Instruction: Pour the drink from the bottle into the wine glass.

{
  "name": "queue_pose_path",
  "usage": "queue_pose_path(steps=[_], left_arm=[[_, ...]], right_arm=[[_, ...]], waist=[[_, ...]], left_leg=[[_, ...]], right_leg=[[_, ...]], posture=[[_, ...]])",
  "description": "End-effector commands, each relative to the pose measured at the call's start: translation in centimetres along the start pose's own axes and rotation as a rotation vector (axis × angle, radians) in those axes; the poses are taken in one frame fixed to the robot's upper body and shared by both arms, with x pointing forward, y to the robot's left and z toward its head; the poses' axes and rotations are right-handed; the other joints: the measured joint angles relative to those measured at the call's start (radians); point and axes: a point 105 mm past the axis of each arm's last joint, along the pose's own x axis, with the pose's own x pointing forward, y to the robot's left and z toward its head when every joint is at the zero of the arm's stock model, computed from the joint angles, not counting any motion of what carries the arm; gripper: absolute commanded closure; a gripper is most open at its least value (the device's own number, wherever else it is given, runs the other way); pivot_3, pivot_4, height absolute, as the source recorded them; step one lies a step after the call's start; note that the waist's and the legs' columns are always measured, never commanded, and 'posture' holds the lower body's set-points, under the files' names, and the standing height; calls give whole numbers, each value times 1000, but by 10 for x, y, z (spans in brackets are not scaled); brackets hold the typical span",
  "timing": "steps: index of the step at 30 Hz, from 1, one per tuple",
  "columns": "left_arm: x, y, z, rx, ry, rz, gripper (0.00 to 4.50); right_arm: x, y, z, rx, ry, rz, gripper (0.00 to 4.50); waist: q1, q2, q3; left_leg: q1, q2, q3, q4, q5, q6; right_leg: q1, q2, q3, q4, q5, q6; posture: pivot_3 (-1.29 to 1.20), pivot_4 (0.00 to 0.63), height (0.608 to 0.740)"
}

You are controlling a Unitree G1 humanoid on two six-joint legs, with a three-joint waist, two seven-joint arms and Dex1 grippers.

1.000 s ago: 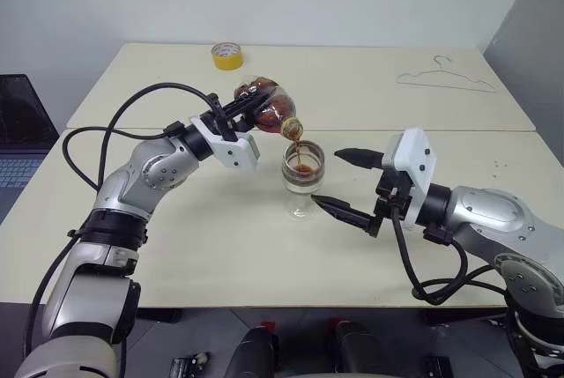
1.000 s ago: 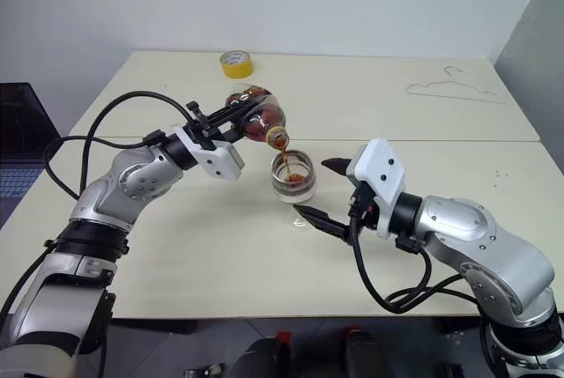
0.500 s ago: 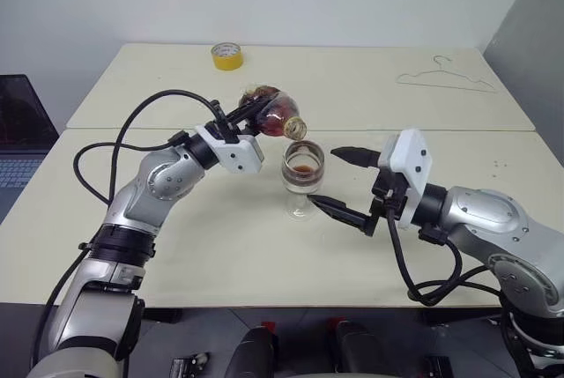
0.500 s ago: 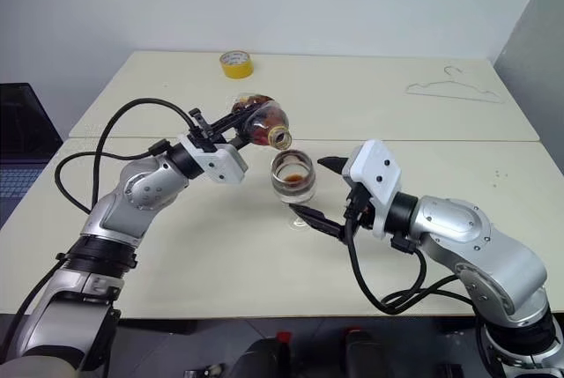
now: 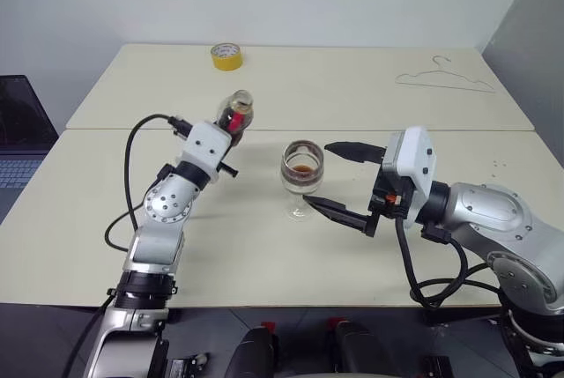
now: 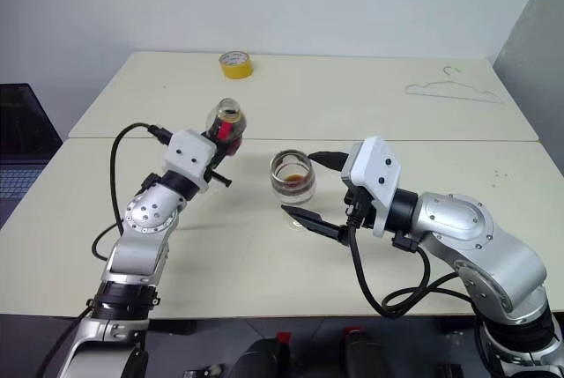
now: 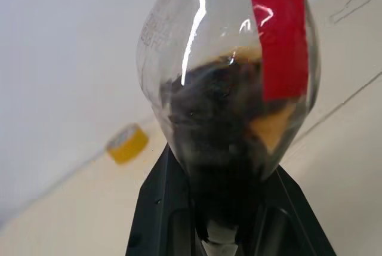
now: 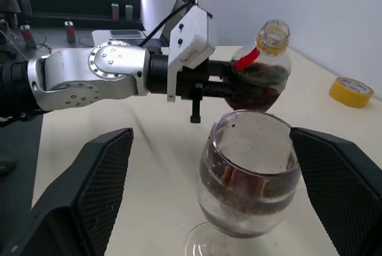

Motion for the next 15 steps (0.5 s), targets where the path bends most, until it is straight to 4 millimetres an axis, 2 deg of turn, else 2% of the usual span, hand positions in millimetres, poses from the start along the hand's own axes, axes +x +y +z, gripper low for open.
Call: queue_pose_path(steps=[1, 6, 9, 15], left_arm=[[-7, 18, 9, -88, -26, 82, 3992], [-16, 28, -15, -230, 34, 151, 3993], [-21, 38, -31, -307, 72, 222, 3994], [-25, 37, -48, -359, 118, 231, 3995]], right_arm=[[0, 1, 10, -42, -20, 45, 0], [3, -3, 10, -56, -3, 67, 0], [11, -4, 13, -62, -5, 77, 0], [22, -6, 19, -67, -16, 95, 0]], waist=[[0, 0, 0], [2, 0, 0], [1, 0, 0], [1, -1, 0]], left_leg=[[0, 0, 0, 0, 0, 0], [0, 0, 0, 0, 0, 0], [0, 0, 0, 0, 0, 0], [0, 0, 0, 0, 0, -1]], right_leg=[[0, 0, 0, 0, 0, 0], [0, 0, 0, -1, 0, 0], [0, 0, 0, -1, 0, 0], [0, 0, 0, -1, 0, 0]], posture=[[0, 150, 740], [0, 150, 740], [0, 150, 740], [0, 150, 740]])
